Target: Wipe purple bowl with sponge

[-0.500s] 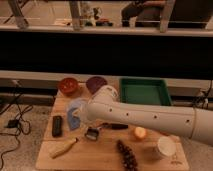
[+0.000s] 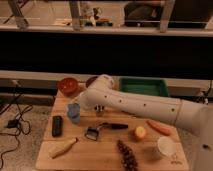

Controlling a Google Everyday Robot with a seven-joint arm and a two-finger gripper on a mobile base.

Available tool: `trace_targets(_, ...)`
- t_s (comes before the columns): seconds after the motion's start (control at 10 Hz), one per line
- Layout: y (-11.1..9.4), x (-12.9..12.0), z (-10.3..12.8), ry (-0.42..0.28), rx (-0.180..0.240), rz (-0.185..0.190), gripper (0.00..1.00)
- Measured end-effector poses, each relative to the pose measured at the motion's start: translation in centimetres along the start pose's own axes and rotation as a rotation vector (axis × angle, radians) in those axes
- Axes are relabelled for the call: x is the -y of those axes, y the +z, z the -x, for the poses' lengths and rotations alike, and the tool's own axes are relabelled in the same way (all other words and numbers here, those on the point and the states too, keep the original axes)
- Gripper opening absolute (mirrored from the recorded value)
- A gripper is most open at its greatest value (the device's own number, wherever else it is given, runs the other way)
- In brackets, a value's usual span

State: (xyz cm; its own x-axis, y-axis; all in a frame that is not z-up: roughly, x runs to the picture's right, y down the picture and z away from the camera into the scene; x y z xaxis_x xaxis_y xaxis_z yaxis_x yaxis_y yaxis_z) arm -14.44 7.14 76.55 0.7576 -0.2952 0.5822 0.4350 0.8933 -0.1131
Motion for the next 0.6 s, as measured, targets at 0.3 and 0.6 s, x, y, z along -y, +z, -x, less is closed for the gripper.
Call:
trace_targets(0.3, 1.2, 3.9, -2.5, 0.012, -0.037, -0.010, 0.00)
trace_targets(0.6, 1.1, 3.9, -2.8, 0.015, -0.040, -0.010, 0.00)
